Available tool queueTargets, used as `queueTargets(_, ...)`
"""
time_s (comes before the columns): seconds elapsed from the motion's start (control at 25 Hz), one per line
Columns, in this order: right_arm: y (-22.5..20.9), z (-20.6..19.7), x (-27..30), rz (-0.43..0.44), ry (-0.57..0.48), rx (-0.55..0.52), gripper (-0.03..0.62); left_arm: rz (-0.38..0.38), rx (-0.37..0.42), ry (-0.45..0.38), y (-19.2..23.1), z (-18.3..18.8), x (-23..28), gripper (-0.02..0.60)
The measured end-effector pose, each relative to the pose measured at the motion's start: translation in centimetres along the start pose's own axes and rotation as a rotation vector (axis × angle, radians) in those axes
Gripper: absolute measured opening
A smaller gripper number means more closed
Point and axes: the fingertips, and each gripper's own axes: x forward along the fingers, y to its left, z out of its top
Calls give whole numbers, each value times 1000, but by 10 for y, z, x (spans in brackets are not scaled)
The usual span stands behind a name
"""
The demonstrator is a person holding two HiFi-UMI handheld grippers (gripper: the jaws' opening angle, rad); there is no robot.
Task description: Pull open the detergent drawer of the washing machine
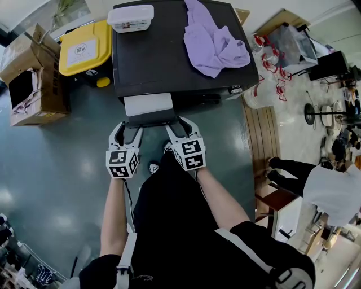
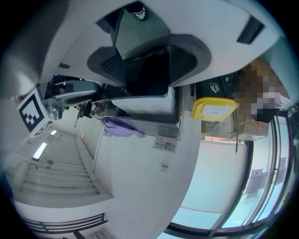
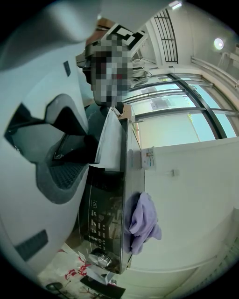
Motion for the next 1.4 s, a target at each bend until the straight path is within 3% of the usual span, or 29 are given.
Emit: queueTargets(1.4,20,-33,-33,-28,13,27,184,-3,11,14,-20,-25,-36,272)
